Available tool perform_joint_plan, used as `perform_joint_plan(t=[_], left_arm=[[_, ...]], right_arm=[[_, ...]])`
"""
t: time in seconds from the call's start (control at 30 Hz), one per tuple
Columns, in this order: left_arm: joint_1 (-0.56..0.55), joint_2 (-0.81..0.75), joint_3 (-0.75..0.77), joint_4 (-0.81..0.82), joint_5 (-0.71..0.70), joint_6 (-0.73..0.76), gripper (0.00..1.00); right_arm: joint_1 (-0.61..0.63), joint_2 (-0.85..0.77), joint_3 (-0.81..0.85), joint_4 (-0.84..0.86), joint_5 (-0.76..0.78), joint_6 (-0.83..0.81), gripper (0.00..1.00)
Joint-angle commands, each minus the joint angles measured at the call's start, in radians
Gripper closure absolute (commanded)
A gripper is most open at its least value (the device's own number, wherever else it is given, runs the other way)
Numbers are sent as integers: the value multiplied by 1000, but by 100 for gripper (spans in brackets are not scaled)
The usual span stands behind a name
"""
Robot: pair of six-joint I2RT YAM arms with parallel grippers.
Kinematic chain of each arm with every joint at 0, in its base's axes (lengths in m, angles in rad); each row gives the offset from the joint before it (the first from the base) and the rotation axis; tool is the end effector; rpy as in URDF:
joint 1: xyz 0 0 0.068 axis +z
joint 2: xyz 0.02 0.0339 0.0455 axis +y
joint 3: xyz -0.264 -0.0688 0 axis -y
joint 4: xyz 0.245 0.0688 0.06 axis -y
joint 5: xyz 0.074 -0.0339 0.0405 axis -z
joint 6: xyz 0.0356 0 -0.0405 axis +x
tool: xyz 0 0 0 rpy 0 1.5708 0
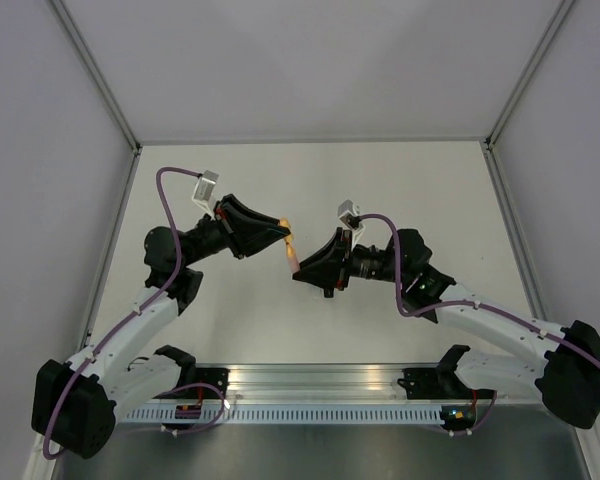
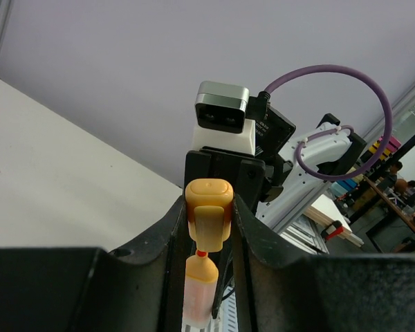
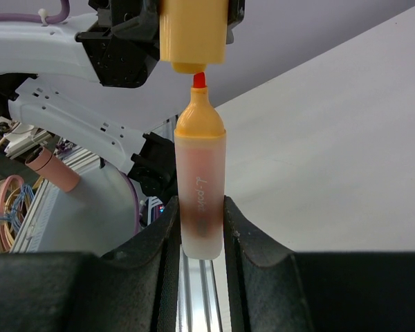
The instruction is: Insert the pens into the pen caps
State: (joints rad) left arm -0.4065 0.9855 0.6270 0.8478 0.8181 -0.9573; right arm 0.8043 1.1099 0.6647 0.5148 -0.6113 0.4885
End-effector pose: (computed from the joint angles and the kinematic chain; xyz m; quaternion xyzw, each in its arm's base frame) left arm 0.1839 -0.1075 0.3500 0.1997 0.5472 -0.6547 0.4816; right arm 0.1604 0.1960 0.3058 -0.3196 0.6078 0.5839 0.4331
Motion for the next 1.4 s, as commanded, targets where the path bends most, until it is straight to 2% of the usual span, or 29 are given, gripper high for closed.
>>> perform_joint_plan(t=[0.0, 0.47, 0.77, 1.0, 1.23, 1.33, 1.37], left_arm=[[-5, -2, -1, 91, 27, -6, 98], [-5, 13, -15, 157, 69, -28, 98], [-12, 51, -47, 307, 147, -81, 97], [-35, 79, -62, 353, 191, -81, 94], [-66, 85, -70, 433, 254, -93, 84], [-72, 81, -69, 441, 260, -97, 72], [-74, 82, -69, 441, 260, -98, 65]], right_arm=[[4, -30, -7, 85, -47, 18, 100], [4, -48, -2, 80, -41, 18, 100], [4, -47, 16, 77, -27, 18, 100], [4, -59, 39, 74, -21, 21, 100], [4, -70, 64, 74, -21, 35, 100], [4, -74, 75, 57, -19, 30, 100], [4, -76, 78, 47, -19, 27, 100]])
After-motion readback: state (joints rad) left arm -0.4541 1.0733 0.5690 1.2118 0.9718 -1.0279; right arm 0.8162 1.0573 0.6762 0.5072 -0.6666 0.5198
